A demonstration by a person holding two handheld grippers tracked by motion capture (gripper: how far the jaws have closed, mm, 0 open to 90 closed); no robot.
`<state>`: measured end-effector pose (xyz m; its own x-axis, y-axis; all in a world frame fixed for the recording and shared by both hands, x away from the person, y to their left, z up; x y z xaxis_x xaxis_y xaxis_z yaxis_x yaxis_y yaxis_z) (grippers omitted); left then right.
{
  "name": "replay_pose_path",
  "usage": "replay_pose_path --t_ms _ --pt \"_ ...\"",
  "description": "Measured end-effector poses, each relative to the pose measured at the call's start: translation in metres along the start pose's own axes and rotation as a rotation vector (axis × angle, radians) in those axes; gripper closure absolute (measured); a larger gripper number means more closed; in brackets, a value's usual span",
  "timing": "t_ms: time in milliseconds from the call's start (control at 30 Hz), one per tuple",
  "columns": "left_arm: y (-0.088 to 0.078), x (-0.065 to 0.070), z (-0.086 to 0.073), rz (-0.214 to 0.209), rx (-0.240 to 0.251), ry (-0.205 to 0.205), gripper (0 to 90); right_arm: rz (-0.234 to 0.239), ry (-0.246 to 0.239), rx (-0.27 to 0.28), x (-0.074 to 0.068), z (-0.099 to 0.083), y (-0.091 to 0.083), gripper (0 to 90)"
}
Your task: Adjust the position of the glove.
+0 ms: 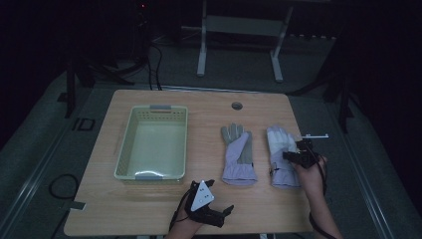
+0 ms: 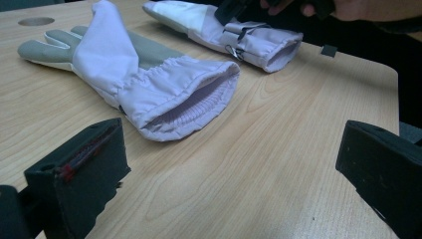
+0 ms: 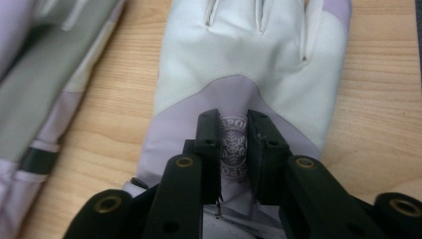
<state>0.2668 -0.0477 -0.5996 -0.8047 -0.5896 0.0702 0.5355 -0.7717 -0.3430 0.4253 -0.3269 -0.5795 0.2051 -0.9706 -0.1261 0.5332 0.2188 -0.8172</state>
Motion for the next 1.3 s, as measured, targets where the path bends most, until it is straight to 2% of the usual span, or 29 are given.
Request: replay_pose_path --t_ms 67,133,267,333,367,467,567,633,667,733,867,933,1067,1300 --pt "0.0 -0.001 0.0 -0.004 -0.003 -0.008 0.0 -0.001 -0.012 -0.003 -0.001 0.0 0.004 70.1" --pt "0.0 -0.001 0.0 -0.005 -0.002 -0.017 0.0 0.029 -0.013 0.014 -0.004 0.002 0.001 64.1" --pt "0.0 -0.001 0.0 -0.003 -0.003 -0.014 0.0 0.053 -0.07 0.052 -0.003 0.007 -0.012 54.6" --pt "0.0 -0.001 0.0 -0.002 -0.003 -0.01 0.0 0.044 -0.135 0.062 0.0 0.01 -0.018 50.6" --pt "0.0 -0.001 0.0 -0.002 -0.003 -0.01 0.0 0.035 -0.156 0.063 0.002 0.01 -0.019 50.9" --pt "0.0 -0.001 0.0 -0.002 -0.004 -0.01 0.0 0.046 -0.212 0.043 0.002 0.008 -0.02 47.8" --pt "0.0 -0.001 0.0 -0.003 -0.004 -0.012 0.0 0.075 -0.218 0.016 0.002 0.001 -0.011 46.5" --pt "0.0 -0.001 0.0 -0.004 -0.004 -0.015 0.0 0.039 -0.232 -0.032 0.006 -0.009 0.001 46.4" --pt "0.0 -0.001 0.0 -0.004 -0.003 -0.015 0.0 0.045 -0.213 -0.038 0.007 -0.013 0.006 45.4" --pt "0.0 -0.001 0.0 -0.003 -0.003 -0.012 0.0 0.053 -0.211 -0.01 0.007 -0.015 0.009 43.1" --pt "0.0 -0.001 0.0 -0.003 -0.003 -0.009 0.0 0.056 -0.227 0.01 0.005 -0.017 0.01 39.2" --pt "0.0 -0.001 0.0 -0.003 -0.003 -0.009 0.0 0.07 -0.223 0.011 0.006 -0.017 0.011 42.0" --pt "0.0 -0.001 0.0 0.001 -0.004 -0.007 0.0 0.102 -0.225 0.007 0.002 -0.018 0.01 62.4" --pt "0.0 -0.001 0.0 0.002 -0.005 -0.008 0.0 0.116 -0.146 0.026 0.001 -0.019 0.004 78.1"
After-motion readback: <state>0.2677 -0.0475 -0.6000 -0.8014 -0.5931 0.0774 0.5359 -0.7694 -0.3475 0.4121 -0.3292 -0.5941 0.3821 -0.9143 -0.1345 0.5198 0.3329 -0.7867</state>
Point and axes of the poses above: each handheld gripper's, and its own axes: y roughly forward along the jaws, z roughly out of its top, x roughly to its right, the point moved 8 cm from there along y, roughly forward along the jaws, and after that the axes turned 1 degree about y, right-handed, at the moved point
